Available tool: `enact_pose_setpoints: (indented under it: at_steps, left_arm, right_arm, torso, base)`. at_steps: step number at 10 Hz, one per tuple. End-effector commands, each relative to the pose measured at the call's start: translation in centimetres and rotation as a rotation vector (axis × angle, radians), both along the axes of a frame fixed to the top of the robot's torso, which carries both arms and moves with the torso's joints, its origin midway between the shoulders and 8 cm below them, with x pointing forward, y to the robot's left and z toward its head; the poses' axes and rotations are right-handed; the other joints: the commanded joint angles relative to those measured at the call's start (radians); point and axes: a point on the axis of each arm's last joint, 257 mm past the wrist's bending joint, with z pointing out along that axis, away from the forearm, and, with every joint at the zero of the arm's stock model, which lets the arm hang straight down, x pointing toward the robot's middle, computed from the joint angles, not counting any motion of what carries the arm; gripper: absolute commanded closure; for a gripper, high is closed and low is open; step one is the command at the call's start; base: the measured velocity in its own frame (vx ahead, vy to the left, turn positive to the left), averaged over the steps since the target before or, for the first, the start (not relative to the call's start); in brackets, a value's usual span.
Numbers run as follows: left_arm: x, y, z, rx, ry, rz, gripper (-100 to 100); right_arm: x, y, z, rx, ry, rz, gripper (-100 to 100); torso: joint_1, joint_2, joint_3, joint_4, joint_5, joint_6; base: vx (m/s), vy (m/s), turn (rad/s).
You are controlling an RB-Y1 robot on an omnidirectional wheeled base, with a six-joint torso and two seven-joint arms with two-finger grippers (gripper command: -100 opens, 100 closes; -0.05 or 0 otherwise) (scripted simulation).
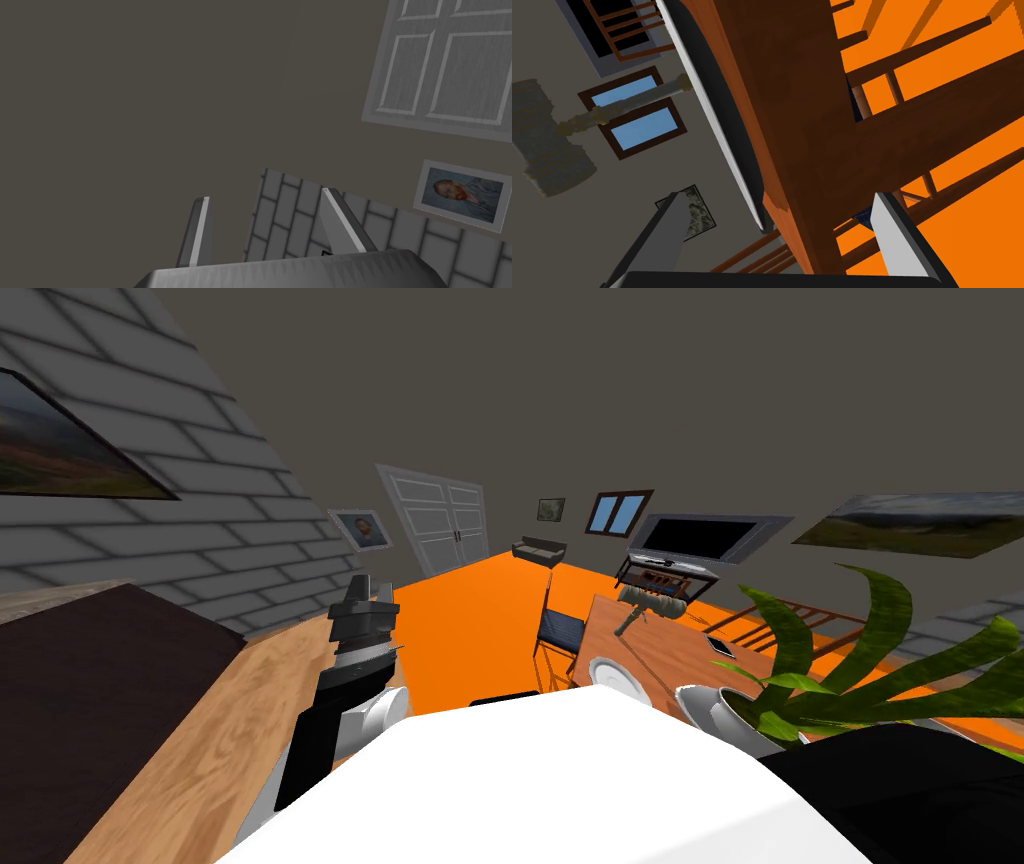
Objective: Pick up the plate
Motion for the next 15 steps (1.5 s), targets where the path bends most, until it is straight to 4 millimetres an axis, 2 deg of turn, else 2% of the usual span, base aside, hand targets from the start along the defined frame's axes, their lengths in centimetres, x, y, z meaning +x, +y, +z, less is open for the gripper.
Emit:
enact_pose_setpoints:
  at_steps: [1,3,4,5,6,15]
  left_arm:
    - [0.0,0.0,0.0,0.0,0.0,0.0,0]
    - [0.0,0.0,0.0,0.0,0.0,0.0,0]
    - [0.0,0.0,0.0,0.0,0.0,0.0,0]
    - [0.0,0.0,0.0,0.0,0.0,0.0,0]
    - [0.0,0.0,0.0,0.0,0.0,0.0,0]
    - [0.0,0.0,0.0,0.0,0.0,0.0,0]
  right_arm:
    - [-0.5,-0.7,0.9,-0.07,0.023,0.049,-100]
    - [-0.6,-1.3,1.6,-0.123,0.039,0.092,-100]
    - [-0.6,-1.1,1.3,-0.106,0.035,0.079,-100]
    - [-0.6,-1.2,1.4,-0.11,0.035,0.081,0]
    - [-1.0,-1.6,1.4,-0.111,0.034,0.029,-100]
    - [-3.7,-3.9,1.5,-0.117,0.035,-0.218,-100]
  torso:
    - [0.0,0.0,0.0,0.0,0.0,0.0]
    - [0.0,0.0,0.0,0.0,0.0,0.0]
    - [0.0,0.0,0.0,0.0,0.0,0.0]
    - [0.001,0.0,0.0,0.0,0.0,0.0]
    - [0.002,-0.001,0.0,0.0,0.0,0.0]
    - [0.0,0.004,0.002,0.001,0.0,0.0]
  base:
    - [-0.018,-0.038,0.124]
    - [-0.017,-0.035,0.086]
    - [-0.006,-0.017,0.014]
    - [0.0,0.0,0.0]
    - [-0.059,-0.03,0.393]
    - [-0.088,-0.028,0.292]
